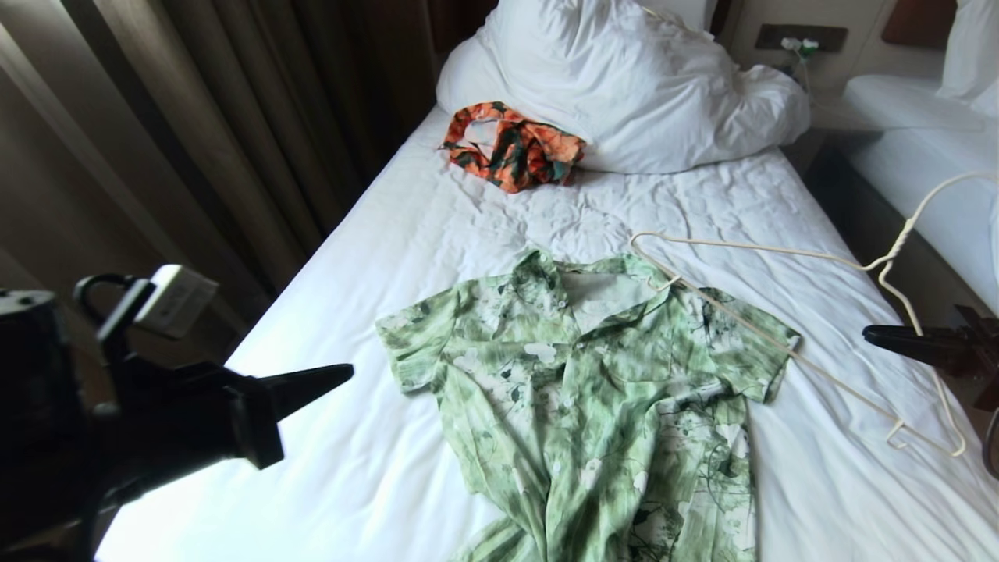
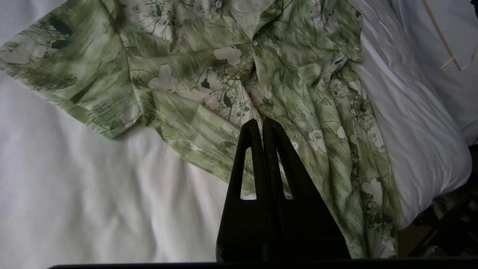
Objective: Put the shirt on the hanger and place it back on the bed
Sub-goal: Lift the shirt and hanger
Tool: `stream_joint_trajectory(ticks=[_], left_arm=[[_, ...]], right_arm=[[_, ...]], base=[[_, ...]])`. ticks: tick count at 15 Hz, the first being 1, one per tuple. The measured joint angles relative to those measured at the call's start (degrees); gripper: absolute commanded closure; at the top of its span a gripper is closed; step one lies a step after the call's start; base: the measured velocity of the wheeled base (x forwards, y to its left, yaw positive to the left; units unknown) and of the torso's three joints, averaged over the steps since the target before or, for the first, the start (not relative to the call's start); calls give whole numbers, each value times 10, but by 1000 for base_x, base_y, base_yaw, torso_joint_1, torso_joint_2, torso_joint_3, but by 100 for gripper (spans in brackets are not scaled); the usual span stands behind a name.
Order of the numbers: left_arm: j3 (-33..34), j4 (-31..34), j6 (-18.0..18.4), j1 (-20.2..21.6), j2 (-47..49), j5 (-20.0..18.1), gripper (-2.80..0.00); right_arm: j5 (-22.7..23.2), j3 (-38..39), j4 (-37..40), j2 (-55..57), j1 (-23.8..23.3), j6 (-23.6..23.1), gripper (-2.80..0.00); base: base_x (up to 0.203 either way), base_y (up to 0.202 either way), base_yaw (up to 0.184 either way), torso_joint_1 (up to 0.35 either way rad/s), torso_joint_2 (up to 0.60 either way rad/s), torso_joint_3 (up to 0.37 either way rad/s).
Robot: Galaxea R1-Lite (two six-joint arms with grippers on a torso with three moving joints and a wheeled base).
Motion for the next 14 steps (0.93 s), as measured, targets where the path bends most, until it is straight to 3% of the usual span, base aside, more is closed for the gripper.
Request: stream_joint_trajectory(ticks=[3, 6, 10, 14], left_arm=[[-54, -63, -13, -76, 132, 38, 0], [-152, -82, -13, -123, 254, 82, 0], [-312, -60, 19, -148, 386, 105, 0], [-468, -20, 29, -152, 495, 141, 0]], right_arm=[[0, -28, 0, 12, -31, 18, 0], [0, -65, 0, 26, -64, 46, 0], [0, -101, 0, 45, -90, 57, 0], [0, -113, -1, 54, -102, 64, 0]], base=[[0, 0, 0, 0, 0, 0], [0, 0, 0, 0, 0, 0], [0, 0, 0, 0, 0, 0], [0, 0, 0, 0, 0, 0]])
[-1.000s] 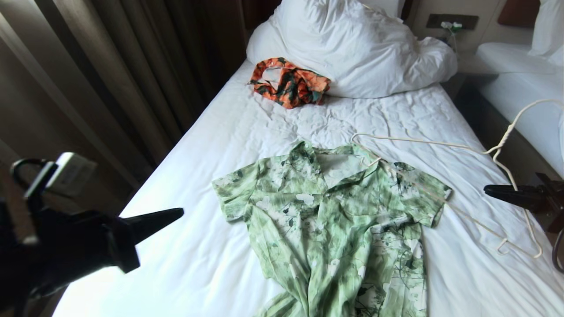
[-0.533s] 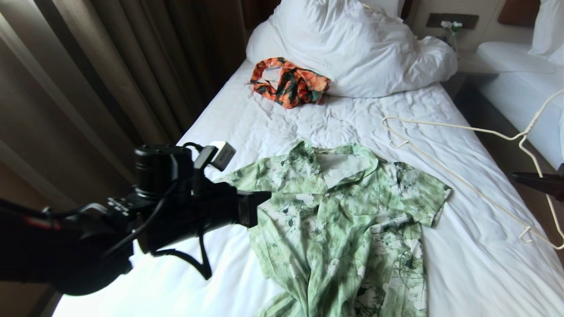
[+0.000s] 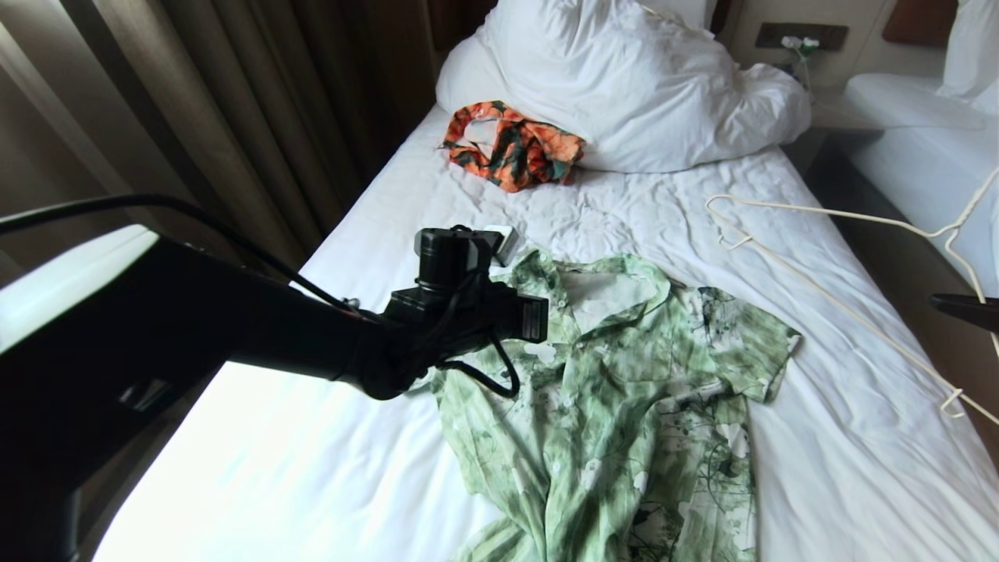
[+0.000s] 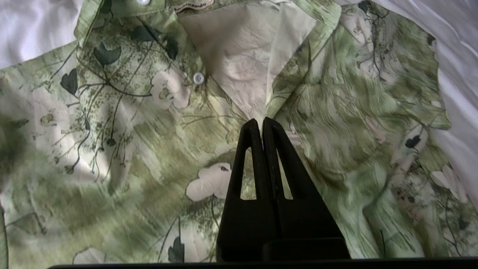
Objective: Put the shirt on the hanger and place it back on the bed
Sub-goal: Lift the shirt and hanger
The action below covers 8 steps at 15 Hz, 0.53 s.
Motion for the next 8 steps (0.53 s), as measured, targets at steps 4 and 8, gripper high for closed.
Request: stream_joint_trajectory(ticks=[4, 8], left_arm=[[-190, 82, 20, -3, 105, 58, 0], [-349, 175, 61, -2, 197, 141, 0]], right_arm=[[0, 3, 0, 5, -13, -1, 0], [0, 13, 0, -2, -30, -2, 0]], base=[[0, 0, 0, 0, 0, 0], [0, 0, 0, 0, 0, 0]])
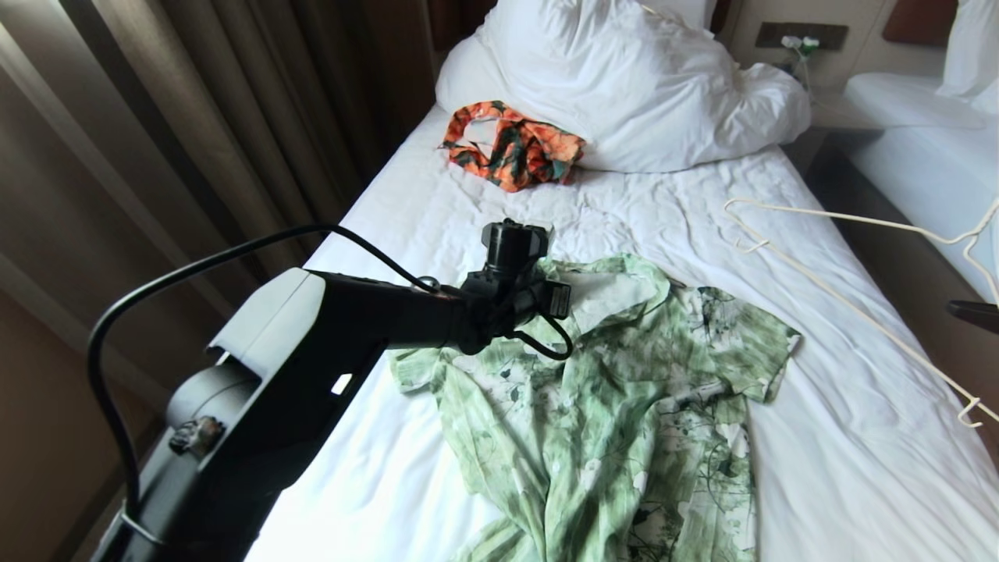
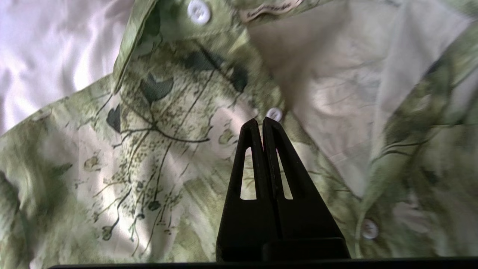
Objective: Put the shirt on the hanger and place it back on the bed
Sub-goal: Lift the shirt and hanger
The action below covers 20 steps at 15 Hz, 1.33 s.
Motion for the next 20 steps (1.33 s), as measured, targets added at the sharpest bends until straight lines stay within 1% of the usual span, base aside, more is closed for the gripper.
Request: stream_joint_trajectory(ticks=[1, 2, 3, 4, 8, 11, 13, 15, 16, 17, 20], left_arm=[[-10, 10, 6, 0, 12, 26, 0], [-16, 8, 10, -1, 22, 56, 0], [-19, 1, 11, -4, 28, 76, 0], [-20, -8, 10, -8, 30, 84, -280], [-20, -76, 8, -25, 42, 98, -280], [-19, -114, 18, -39, 74, 121, -280], [-19, -158, 44, -42, 101, 136, -280], [-19, -211, 83, -40, 126, 156, -280], [-19, -234, 101, -36, 136, 159, -280], [-19, -239, 107, -33, 142, 161, -280], [-19, -241, 108, -35, 152, 161, -280]], right_arm=[[0, 2, 0, -2, -3, 0, 0], [0, 6, 0, -6, -4, 0, 0], [0, 10, 0, -10, -5, 0, 0], [0, 14, 0, -16, -5, 0, 0], [0, 29, 0, -41, -8, 2, 0], [0, 40, 1, -59, -15, 2, 0], [0, 43, 2, -69, -17, 3, 0], [0, 45, 2, -75, -17, 3, 0], [0, 47, 2, -76, -17, 3, 0], [0, 49, 2, -77, -18, 3, 0], [0, 51, 2, -78, -19, 3, 0]], base=[[0, 0, 0, 0, 0, 0], [0, 0, 0, 0, 0, 0], [0, 0, 0, 0, 0, 0], [0, 0, 0, 0, 0, 0], [0, 0, 0, 0, 0, 0], [0, 0, 0, 0, 0, 0], [0, 0, 0, 0, 0, 0], [0, 0, 0, 0, 0, 0], [0, 0, 0, 0, 0, 0], [0, 0, 0, 0, 0, 0], [0, 0, 0, 0, 0, 0]])
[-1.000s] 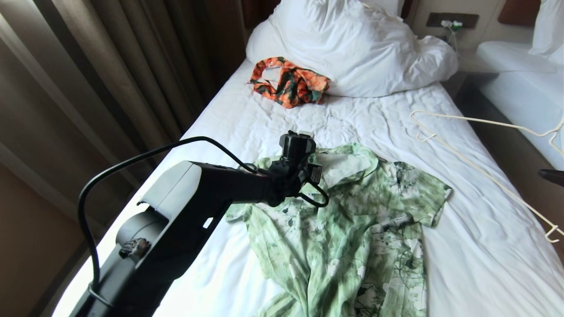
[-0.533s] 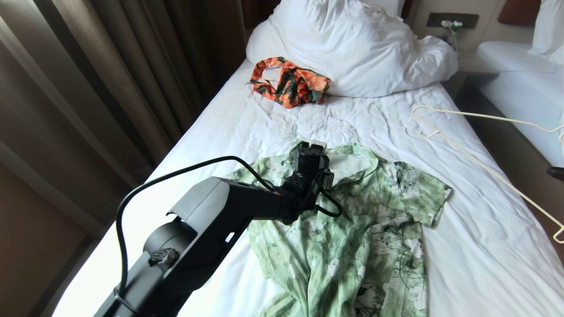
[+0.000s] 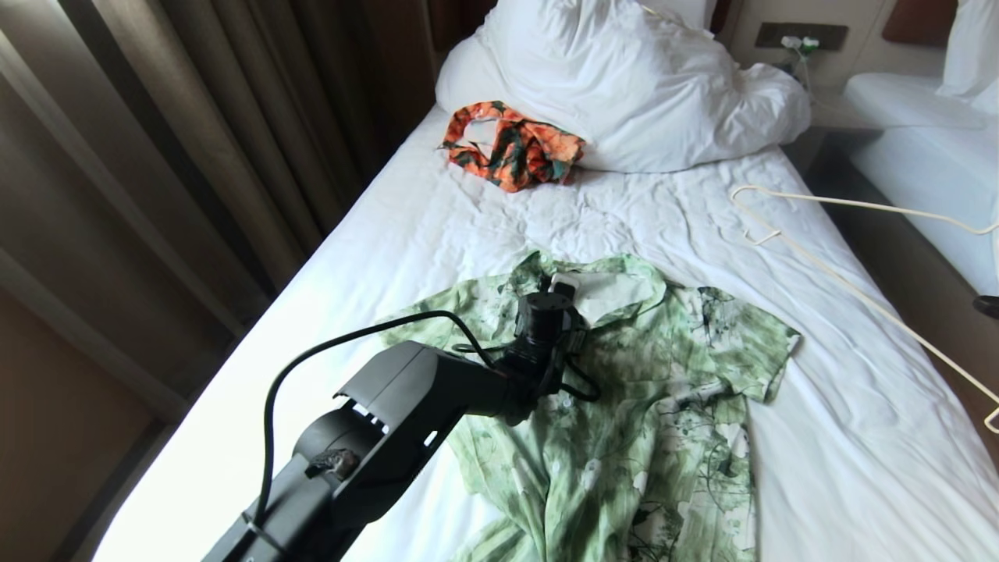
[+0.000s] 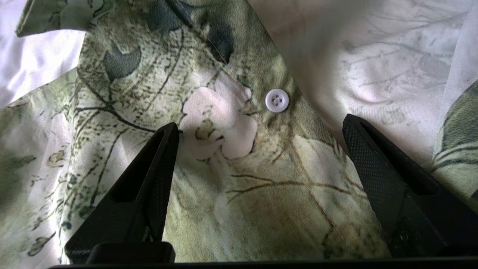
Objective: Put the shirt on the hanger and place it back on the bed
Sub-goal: Lift the shirt and hanger
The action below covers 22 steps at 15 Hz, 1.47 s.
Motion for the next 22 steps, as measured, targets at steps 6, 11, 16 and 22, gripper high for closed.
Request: stream_joint_trajectory(ticks=[6, 11, 16, 22], left_arm=[[0, 1, 0, -2, 8, 3, 0], [15, -17, -1, -2, -14, 19, 0], [127, -36, -26, -10, -85, 17, 0], [342, -39, -151, -50, -212, -1, 0]], right_arm=[[0, -3, 0, 3, -7, 0, 0], [0, -5, -1, 7, -9, 0, 0], [0, -6, -1, 11, -6, 1, 0], [0, -24, -2, 4, 6, 80, 0]], base=[[0, 0, 0, 0, 0, 0], [0, 0, 0, 0, 0, 0], [0, 0, 0, 0, 0, 0], [0, 0, 0, 0, 0, 0]])
